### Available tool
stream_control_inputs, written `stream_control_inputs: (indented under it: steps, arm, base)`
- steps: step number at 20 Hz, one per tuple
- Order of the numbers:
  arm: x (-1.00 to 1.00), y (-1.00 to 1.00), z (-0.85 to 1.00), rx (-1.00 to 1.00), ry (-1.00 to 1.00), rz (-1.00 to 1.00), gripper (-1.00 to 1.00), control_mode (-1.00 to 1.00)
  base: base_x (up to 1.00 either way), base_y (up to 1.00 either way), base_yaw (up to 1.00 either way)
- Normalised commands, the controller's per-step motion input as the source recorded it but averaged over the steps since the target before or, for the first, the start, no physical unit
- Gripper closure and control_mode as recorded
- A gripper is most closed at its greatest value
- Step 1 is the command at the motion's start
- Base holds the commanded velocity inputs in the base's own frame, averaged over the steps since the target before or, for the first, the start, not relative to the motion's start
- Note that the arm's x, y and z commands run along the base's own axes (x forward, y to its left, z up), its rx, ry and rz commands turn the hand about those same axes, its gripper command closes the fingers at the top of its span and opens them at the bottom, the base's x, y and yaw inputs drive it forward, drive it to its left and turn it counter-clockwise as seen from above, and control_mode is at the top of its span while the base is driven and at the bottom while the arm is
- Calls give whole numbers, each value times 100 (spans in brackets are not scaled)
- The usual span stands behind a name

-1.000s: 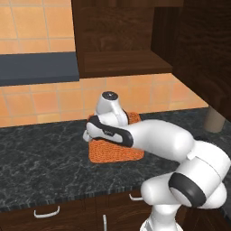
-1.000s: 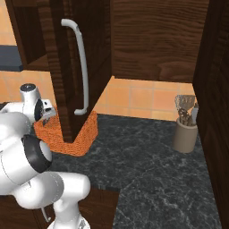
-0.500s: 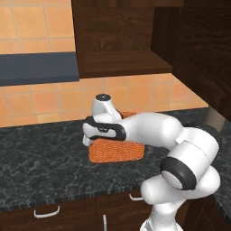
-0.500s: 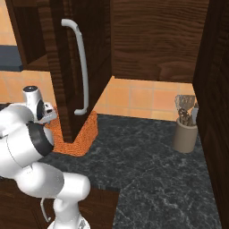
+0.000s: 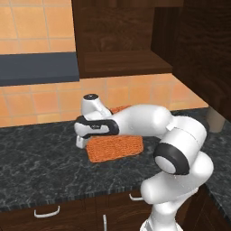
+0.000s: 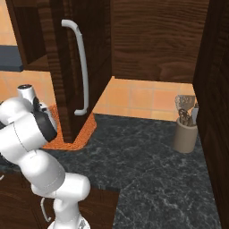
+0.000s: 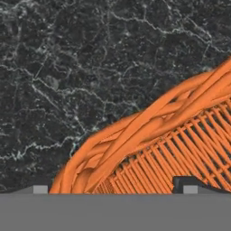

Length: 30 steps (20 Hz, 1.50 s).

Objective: Open the cabinet, pick up the bread from the cabinet and place it in the basket. Then move the basket to the dining counter.

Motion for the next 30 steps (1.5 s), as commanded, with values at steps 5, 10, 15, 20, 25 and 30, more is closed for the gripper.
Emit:
stream_control_inputs:
  steps: [5,10,15,20,25,30]
  arm:
    - [-28,-54,-82,-5,0,4,100,-100]
    - [-2,-64,-80,-2,0,1,100,-100]
    - [-21,-28,-78,0,-1,0,100,-100]
    - [-8,-25,-11,-1,-12,5,100,-100]
    - [-69,-20,38,-4,-24,14,100,-100]
    - [-85,-4,71,-1,-3,20,100,-100]
  base:
    - [0,0,0]
    - [0,0,0]
    - [0,0,0]
    - [0,0,0]
    - [0,0,0]
    - [0,0,0]
